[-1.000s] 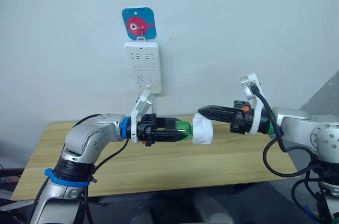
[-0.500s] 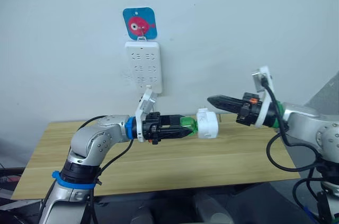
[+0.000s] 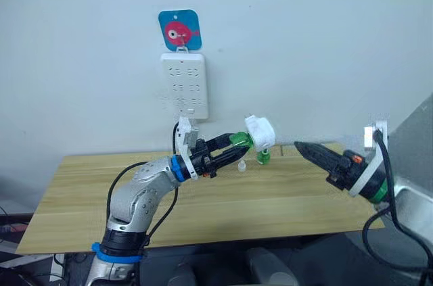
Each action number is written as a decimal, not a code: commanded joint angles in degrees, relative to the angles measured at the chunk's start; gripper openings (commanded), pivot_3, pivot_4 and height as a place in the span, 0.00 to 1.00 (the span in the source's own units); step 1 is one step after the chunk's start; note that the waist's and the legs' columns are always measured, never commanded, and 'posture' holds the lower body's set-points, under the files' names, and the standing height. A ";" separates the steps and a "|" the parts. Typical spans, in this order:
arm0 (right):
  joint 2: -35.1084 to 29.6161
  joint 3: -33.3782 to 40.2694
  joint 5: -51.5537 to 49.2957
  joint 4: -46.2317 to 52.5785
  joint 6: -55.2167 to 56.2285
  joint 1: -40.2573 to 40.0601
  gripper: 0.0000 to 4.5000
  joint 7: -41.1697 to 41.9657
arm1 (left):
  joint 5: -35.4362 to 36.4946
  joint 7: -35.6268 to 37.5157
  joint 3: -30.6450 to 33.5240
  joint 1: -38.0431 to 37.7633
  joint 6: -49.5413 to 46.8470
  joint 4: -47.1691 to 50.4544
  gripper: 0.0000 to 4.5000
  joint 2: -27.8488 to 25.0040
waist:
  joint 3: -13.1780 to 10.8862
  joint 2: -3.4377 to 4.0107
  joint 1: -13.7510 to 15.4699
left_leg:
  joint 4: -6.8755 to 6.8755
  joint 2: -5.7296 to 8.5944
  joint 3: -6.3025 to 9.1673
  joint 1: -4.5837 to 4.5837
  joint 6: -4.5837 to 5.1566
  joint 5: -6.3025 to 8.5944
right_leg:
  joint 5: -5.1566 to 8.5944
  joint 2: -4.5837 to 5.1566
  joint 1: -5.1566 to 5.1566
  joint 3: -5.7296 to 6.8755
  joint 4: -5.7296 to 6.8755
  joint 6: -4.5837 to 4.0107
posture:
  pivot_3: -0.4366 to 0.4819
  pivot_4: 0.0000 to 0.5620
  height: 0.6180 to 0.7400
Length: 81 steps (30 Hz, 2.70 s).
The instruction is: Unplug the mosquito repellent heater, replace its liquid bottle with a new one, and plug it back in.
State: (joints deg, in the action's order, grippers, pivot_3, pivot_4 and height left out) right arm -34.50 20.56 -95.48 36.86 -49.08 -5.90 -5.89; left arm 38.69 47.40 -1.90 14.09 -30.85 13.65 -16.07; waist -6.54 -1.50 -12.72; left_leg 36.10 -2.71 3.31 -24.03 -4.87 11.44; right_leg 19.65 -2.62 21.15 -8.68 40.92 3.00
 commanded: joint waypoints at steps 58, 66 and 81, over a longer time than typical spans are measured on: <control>25.17 -20.35 12.98 -5.47 14.76 17.13 0.69 -8.57 | -2.01 -4.15 2.82 0.80 2.50 0.72 1.00 -1.51 | 0.62 0.54 -1.54 | -0.10 -0.02 0.08 -0.02 0.01 0.01 | 0.00 -0.09 0.05 -0.03 -0.03 0.00 | 0.24 0.08 1.00; 20.77 -20.35 17.00 -3.09 13.72 16.69 0.69 -6.27 | 1.27 -5.23 8.91 -3.85 -0.78 4.30 1.00 -8.61 | 0.63 0.54 -1.37 | -0.15 -0.06 0.08 -0.06 0.01 0.00 | 0.01 -0.09 0.15 -0.02 -0.01 0.00 | 0.23 0.08 1.00; 4.55 -25.40 35.68 4.90 9.45 21.17 0.68 4.63 | -0.05 4.87 24.08 -1.39 1.17 -14.54 1.00 -30.24 | 0.42 0.49 -1.56 | -0.38 -0.22 0.09 -0.03 0.01 0.01 | 0.11 -0.25 0.42 0.03 0.11 -0.27 | 0.25 0.13 1.00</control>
State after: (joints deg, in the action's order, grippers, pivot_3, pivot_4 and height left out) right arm -30.61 -3.67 -61.40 38.76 -40.35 13.88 -3.34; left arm 37.94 50.05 23.37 12.11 -30.67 -1.06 -46.98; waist -6.12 -1.00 -14.28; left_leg 35.71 -2.90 3.37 -24.04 -4.87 11.45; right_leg 19.80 -2.82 21.50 -8.64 40.99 2.73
